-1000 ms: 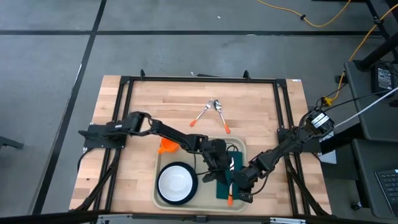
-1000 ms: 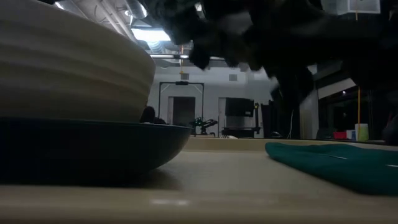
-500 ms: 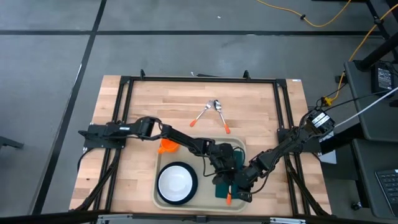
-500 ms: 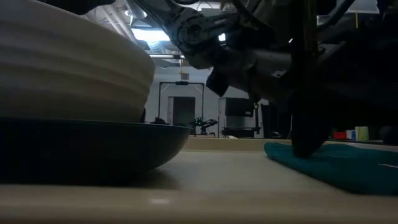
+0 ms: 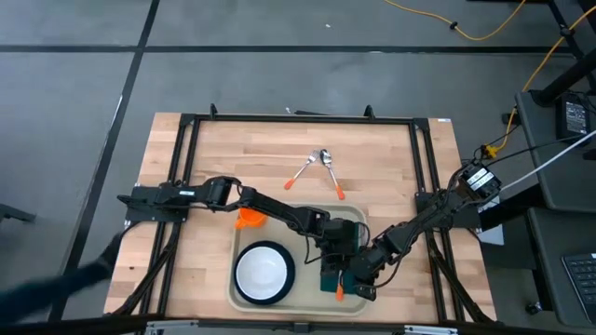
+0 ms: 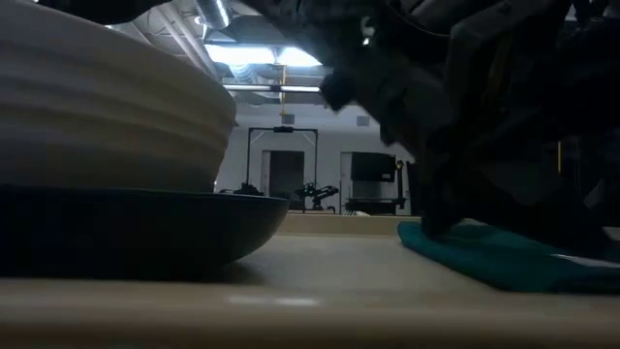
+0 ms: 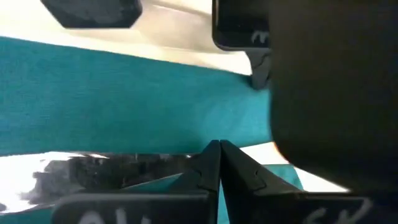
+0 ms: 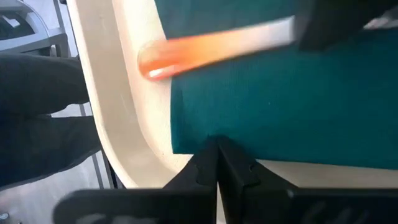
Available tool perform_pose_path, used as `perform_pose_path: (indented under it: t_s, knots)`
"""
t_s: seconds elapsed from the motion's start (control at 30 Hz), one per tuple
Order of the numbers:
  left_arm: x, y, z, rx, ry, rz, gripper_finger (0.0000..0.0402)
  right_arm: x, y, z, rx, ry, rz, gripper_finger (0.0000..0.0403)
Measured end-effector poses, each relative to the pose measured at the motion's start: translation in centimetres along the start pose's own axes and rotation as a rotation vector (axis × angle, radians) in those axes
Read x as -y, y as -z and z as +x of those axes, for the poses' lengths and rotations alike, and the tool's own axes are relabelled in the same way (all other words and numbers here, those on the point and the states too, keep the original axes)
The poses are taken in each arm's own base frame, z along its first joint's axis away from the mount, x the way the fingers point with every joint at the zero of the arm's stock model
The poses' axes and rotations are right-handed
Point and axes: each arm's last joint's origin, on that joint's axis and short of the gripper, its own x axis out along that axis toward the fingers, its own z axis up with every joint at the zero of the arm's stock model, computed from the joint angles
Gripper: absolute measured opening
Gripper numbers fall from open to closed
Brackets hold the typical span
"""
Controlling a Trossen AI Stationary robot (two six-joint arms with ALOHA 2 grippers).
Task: Set up tray
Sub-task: Adjust the green napkin on the brown serving tray
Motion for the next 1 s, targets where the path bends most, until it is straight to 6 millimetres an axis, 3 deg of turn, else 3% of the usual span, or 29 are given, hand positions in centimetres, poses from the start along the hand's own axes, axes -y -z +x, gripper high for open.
perform_pose_path:
  t_s: [0.13, 0.4, 1.0]
  knots:
    - [0.9, -1.0, -0.8, -0.021, -0.091, 0.071, 0.0003, 0.0, 0.1, 0.0, -0.008, -0.001, -0.004, 0.0003]
    - [0.0, -1.6, -1.5, -0.015, -0.124, 0.071, 0.0003, 0.0, 0.2, 0.0, -0.013, 0.0, -0.006, 0.0003]
    - [-0.4, -0.9, -1.2, -0.075, -0.134, 0.105, 0.0003, -0.1, 0.2, 0.0, -0.017, -0.003, -0.006, 0.0003]
